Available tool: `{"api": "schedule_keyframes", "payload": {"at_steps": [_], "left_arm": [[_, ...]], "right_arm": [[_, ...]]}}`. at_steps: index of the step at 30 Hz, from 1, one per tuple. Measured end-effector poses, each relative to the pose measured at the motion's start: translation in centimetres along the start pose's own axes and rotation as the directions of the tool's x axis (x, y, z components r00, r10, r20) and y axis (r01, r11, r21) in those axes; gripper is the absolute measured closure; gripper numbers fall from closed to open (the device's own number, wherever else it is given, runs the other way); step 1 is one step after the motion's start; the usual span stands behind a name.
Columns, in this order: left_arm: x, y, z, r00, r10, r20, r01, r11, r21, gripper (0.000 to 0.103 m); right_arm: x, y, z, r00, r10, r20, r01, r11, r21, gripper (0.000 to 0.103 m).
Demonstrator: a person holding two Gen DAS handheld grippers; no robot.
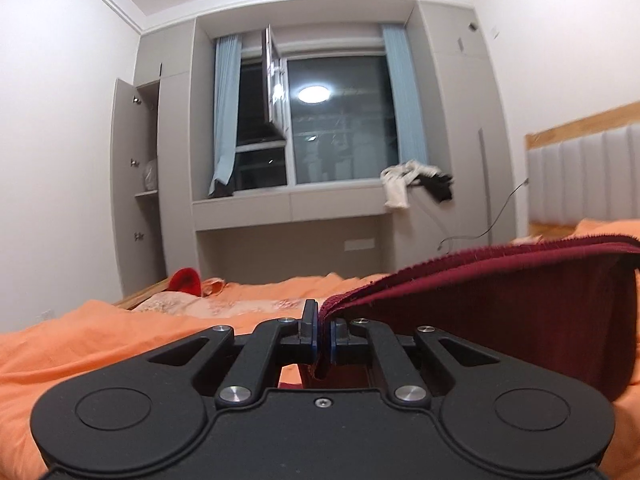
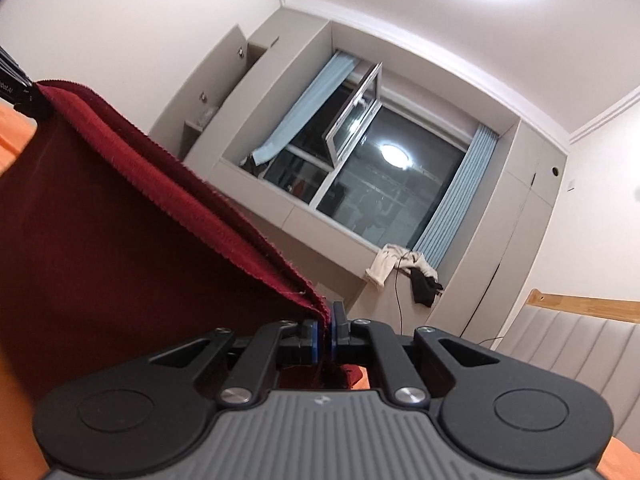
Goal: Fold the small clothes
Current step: 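Lift the hem with both grippers and fold it over toward the collar, then lay the hem down and open both grippers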
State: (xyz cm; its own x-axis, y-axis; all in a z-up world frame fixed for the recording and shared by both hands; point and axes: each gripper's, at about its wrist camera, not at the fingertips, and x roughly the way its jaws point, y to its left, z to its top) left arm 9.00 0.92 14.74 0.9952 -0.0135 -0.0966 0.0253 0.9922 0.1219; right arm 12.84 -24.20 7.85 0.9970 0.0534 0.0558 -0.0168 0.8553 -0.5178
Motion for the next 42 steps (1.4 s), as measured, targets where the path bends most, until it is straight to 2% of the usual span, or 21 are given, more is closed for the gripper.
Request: {"api": "schedule_keyframes", "payload": {"at_steps": [2, 6, 11, 15, 18, 21, 24, 26, 30, 32, 33, 35, 38, 42], "left_arm": [[3.6, -0.2, -0.1, 0.999, 0.031, -0.03, -0.031, 0.999, 0.015, 0.098], [10.3, 0.7, -0.8, 0.992, 0.046, -0.115, -0.048, 0.999, -0.007, 0.098], [17.6, 1.8, -2.4, 0.974, 0.059, -0.219, -0.07, 0.997, -0.045, 0.098], [22.2, 2.4, -5.2, 0.948, 0.084, -0.306, -0.104, 0.993, -0.05, 0.097], [24.5, 2.8, -7.9, 0.917, 0.081, -0.39, -0.108, 0.993, -0.047, 0.097], [25.7, 3.3, -9.4, 0.893, 0.063, -0.446, -0.109, 0.991, -0.079, 0.093], [25.9, 3.4, -10.0, 0.881, 0.07, -0.468, -0.127, 0.988, -0.091, 0.086], [25.9, 3.5, -10.2, 0.876, 0.078, -0.475, -0.142, 0.985, -0.1, 0.078], [25.7, 3.8, -10.4, 0.864, 0.102, -0.492, -0.182, 0.976, -0.118, 0.065], [25.7, 4.4, -10.5, 0.86, 0.095, -0.502, -0.196, 0.969, -0.153, 0.053], [25.8, 4.6, -10.6, 0.857, 0.096, -0.506, -0.206, 0.964, -0.167, 0.05], [26.0, 5.1, -10.8, 0.849, 0.107, -0.518, -0.234, 0.954, -0.188, 0.037], [26.4, 5.6, -11.4, 0.83, 0.107, -0.547, -0.26, 0.943, -0.21, 0.03], [26.1, 6.2, -11.7, 0.829, 0.104, -0.549, -0.273, 0.933, -0.236, 0.02]], "right_arm": [[3.0, 0.5, -0.5, 0.999, 0.013, -0.034, -0.013, 1.0, 0.0, 0.097], [8.8, 1.5, -2.0, 0.992, 0.061, -0.115, -0.058, 0.998, 0.035, 0.097], [14.1, 3.8, -4.8, 0.978, 0.093, -0.186, -0.094, 0.996, 0.003, 0.097], [17.1, 5.7, -7.5, 0.957, 0.143, -0.253, -0.146, 0.989, 0.004, 0.097], [18.2, 6.9, -9.1, 0.942, 0.163, -0.293, -0.171, 0.985, -0.003, 0.092], [18.3, 7.7, -10.4, 0.932, 0.165, -0.321, -0.177, 0.984, -0.007, 0.08], [17.9, 7.5, -11.2, 0.927, 0.162, -0.339, -0.166, 0.986, 0.018, 0.068], [18.1, 6.9, -11.3, 0.928, 0.151, -0.34, -0.147, 0.988, 0.038, 0.047], [18.4, 5.8, -11.1, 0.93, 0.132, -0.342, -0.113, 0.991, 0.075, 0.024], [18.5, 5.5, -11.1, 0.93, 0.111, -0.351, -0.087, 0.993, 0.084, 0.008], [18.6, 5.4, -11.3, 0.928, 0.1, -0.358, -0.072, 0.993, 0.09, 0.005], [18.7, 5.2, -11.4, 0.924, 0.092, -0.371, -0.057, 0.993, 0.105, 0.0], [18.9, 4.8, -11.8, 0.915, 0.104, -0.389, -0.056, 0.99, 0.132, 0.0], [19.0, 4.8, -12.1, 0.911, 0.112, -0.397, -0.06, 0.988, 0.14, 0.0]]}}
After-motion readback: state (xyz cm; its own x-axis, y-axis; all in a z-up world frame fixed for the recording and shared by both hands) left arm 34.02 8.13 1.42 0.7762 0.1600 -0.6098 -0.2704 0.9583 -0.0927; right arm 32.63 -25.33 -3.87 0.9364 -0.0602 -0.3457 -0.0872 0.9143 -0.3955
